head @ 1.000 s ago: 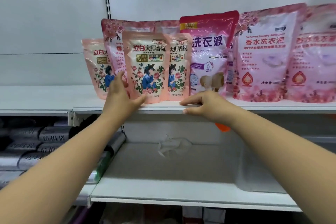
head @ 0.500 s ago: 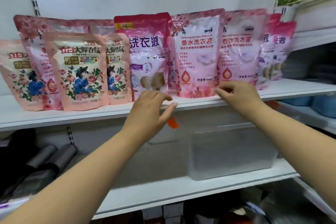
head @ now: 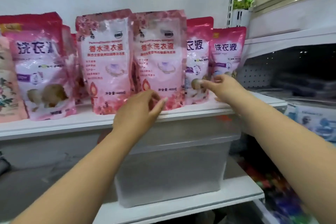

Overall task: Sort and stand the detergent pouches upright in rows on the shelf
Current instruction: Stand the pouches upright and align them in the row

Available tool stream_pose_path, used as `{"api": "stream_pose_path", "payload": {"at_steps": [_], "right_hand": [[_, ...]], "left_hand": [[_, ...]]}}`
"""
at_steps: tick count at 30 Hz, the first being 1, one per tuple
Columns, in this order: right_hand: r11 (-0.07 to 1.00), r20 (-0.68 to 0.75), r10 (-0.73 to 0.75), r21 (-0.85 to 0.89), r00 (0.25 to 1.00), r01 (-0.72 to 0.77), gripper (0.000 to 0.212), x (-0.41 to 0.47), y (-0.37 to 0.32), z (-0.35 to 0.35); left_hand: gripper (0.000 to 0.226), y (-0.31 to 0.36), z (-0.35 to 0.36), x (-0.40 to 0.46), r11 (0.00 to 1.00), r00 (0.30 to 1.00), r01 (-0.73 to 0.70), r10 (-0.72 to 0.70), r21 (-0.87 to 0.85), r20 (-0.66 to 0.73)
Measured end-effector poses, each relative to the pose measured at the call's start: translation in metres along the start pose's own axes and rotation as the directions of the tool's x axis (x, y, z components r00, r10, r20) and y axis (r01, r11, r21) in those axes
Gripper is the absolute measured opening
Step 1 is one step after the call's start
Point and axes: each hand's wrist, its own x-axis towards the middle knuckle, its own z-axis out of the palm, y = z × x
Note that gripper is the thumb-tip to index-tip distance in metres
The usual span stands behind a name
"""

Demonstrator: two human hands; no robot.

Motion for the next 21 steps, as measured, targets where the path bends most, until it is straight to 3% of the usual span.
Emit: {"api": "stream_pose_path", "payload": {"at_steps": [2, 5, 7, 9, 10, 15, 18, 21], "right_hand": [[0.998, 0.061, -0.018, 0.059, 0.998, 0.015, 0.070, 0.019, 0.002, -0.009], [0.955, 0.205, 0.003, 0.289, 0.979, -0.064, 0.089, 0.030, 0.004, -0.004], [0.932, 0.224, -0.004, 0.354, 0.974, -0.077, 0.076, 0.039, 0.012, 0.003], [0.908, 0.199, -0.013, 0.413, 0.980, -0.072, 0.036, 0.043, 0.020, 0.006], [0.898, 0.171, -0.009, 0.436, 0.985, -0.067, 0.028, 0.045, 0.024, 0.005], [0.893, 0.024, -0.021, 0.450, 0.999, 0.008, 0.026, 0.048, 0.048, -0.028], [0.879, -0.021, 0.022, 0.477, 1.000, -0.009, 0.023, 0.054, 0.064, -0.054], [0.861, -0.050, 0.071, 0.507, 0.996, -0.036, 0.023, 0.061, 0.073, -0.069]], "left_hand": [[0.029, 0.008, 0.011, 0.001, 0.975, 0.981, 0.174, -0.160, 0.138, -0.111], [0.033, 0.017, 0.016, 0.005, 0.939, 0.958, 0.270, -0.241, 0.213, -0.154], [0.032, 0.020, 0.018, 0.007, 0.930, 0.952, 0.297, -0.271, 0.216, -0.144], [0.035, 0.021, 0.019, 0.004, 0.923, 0.951, 0.304, -0.278, 0.235, -0.137], [0.036, 0.020, 0.020, 0.002, 0.921, 0.950, 0.308, -0.282, 0.239, -0.135], [0.042, 0.024, 0.015, 0.002, 0.895, 0.927, 0.374, -0.360, 0.244, -0.103], [0.048, 0.034, 0.013, 0.004, 0.906, 0.910, 0.413, -0.406, 0.090, -0.084], [0.082, 0.050, 0.015, 0.016, 0.875, 0.870, 0.484, -0.485, -0.028, -0.086]]}}
